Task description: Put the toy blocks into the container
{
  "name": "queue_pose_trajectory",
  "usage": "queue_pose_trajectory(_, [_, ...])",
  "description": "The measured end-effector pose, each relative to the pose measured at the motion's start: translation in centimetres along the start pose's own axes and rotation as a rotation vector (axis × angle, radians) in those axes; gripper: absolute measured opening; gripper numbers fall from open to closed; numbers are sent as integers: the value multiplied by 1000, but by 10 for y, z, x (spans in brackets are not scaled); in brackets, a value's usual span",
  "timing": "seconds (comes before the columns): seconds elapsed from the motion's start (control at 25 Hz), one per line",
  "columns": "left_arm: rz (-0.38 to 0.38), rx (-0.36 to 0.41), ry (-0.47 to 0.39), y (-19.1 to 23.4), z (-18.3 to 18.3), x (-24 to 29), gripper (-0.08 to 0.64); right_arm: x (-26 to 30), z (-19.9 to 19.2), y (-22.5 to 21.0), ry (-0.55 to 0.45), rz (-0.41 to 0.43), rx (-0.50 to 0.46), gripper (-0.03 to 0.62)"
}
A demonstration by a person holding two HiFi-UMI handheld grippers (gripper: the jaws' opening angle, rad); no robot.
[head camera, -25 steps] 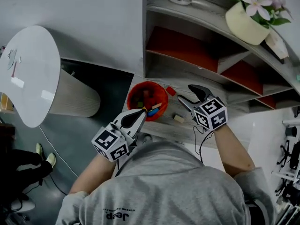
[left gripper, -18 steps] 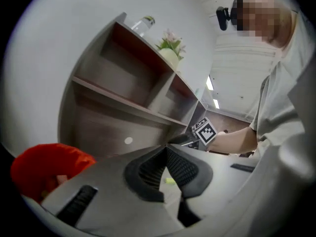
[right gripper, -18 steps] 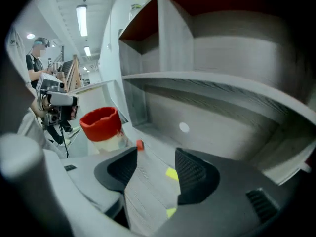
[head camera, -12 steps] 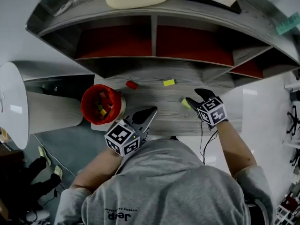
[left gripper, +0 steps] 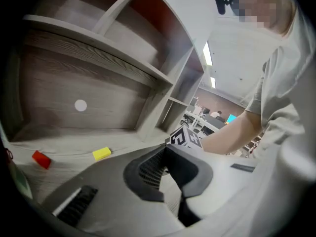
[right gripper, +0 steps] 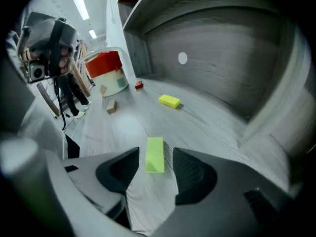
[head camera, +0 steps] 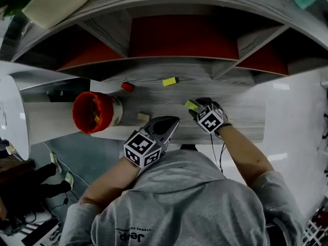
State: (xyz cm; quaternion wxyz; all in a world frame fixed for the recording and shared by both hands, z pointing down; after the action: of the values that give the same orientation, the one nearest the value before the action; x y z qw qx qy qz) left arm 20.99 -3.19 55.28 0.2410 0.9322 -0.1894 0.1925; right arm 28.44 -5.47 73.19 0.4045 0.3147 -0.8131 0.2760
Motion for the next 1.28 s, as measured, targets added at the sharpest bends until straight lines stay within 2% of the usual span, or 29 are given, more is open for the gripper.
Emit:
queue_pose_trajectory(0.12, [14,-13,12,-2,-6,4,11,10,-12,2,34,9,-6,235])
queue_pose_trajectory(0.28, [30,-23,13,-2,-11,2,11,17,-23,0,51,-31,-45,183])
queue_pose_trajectory(0.44, [49,-36,-2,2,-13,-6,11,13,-18,0,21,-40,-62,155])
queue_pose_trajectory(0.56, [59,-43,-33,8,-9,-19,11,-4,5,8,-43,-27,-40,153])
queue_pose_trajectory(0.76, [90,-39,-123,31,15,-71,11,-49,87,34,-148,-24,-45,153])
queue_pose_trajectory(0.96, [150,-3,-234,75,50,-158,11,-77,199,78,-229,-25,-104,153])
queue_pose_trajectory(1.16, [234,-4,-310,134,66,-266,11,-68,304,151,-262,13,-180,153])
queue_pose_trajectory(1.28, [281,-11,-337,167,63,-320,11,-47,353,193,-254,42,-234,153])
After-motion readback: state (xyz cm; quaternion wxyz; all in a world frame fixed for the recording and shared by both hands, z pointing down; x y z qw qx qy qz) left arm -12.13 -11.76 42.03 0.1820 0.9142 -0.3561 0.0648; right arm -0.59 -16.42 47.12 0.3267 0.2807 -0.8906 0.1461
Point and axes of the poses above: the fingertips, and each gripper's own axes: x forward along the fingers, y to its left, z out of its top, the point moved 1 cm from there along -x, backward along the fingers, and after that the axes turned 5 degrees about z, right-handed, at the moved point
